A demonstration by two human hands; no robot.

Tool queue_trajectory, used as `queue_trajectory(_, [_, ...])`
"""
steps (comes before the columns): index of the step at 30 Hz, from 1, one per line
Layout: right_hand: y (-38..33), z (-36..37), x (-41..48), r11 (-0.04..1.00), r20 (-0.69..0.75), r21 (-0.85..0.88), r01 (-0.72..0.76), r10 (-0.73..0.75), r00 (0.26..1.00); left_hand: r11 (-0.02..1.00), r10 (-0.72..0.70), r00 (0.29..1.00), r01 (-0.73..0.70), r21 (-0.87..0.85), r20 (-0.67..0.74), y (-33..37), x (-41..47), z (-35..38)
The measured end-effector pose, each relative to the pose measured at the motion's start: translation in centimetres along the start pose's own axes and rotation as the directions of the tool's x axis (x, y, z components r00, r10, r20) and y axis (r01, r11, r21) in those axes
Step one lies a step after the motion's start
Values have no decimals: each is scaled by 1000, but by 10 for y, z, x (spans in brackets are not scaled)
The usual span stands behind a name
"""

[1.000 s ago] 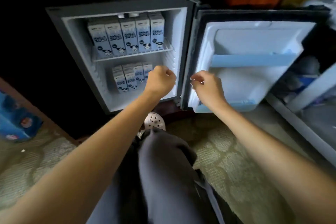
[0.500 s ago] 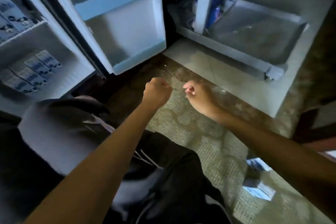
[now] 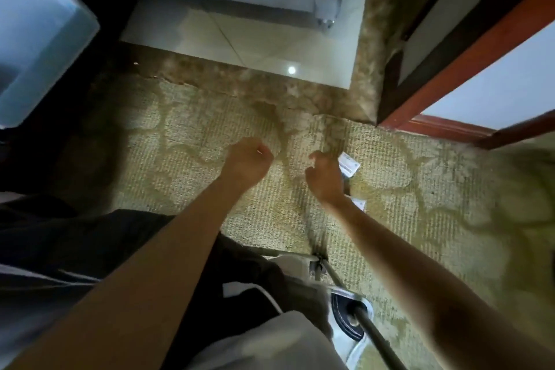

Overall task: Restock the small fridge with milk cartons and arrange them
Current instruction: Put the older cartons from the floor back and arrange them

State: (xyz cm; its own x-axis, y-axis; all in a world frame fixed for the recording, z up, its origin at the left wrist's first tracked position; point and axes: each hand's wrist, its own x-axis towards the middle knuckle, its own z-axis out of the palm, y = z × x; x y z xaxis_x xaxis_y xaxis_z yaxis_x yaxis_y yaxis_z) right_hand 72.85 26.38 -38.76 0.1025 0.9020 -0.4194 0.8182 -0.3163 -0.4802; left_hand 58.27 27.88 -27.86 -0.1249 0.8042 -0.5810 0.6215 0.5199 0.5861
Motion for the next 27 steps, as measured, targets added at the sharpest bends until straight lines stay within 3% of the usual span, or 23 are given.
queue_trajectory(2, [23,1,6,992,-42,-120,-47,43,998,999,15,998,-16,32,57,5,-3,16])
queue_trajectory(5, [43,5,11,962,23,-255,-95,104,994,997,59,991,-65,47,121,14,-8,32])
queue_trajectory(16, [43,-2,29,953,94,-285,-104,136,986,993,26,992,-40,107,126,-10,-13,27])
queue_trajectory(21, [19,-15,25,994,93,-107,-6,16,996,999,-9,991,4,37,133,-17,-11,21])
queue_trajectory(27, [-47,-32,18,936,236,349,-34,-53,970,997,11,992,-20,68,128,-25,-14,7])
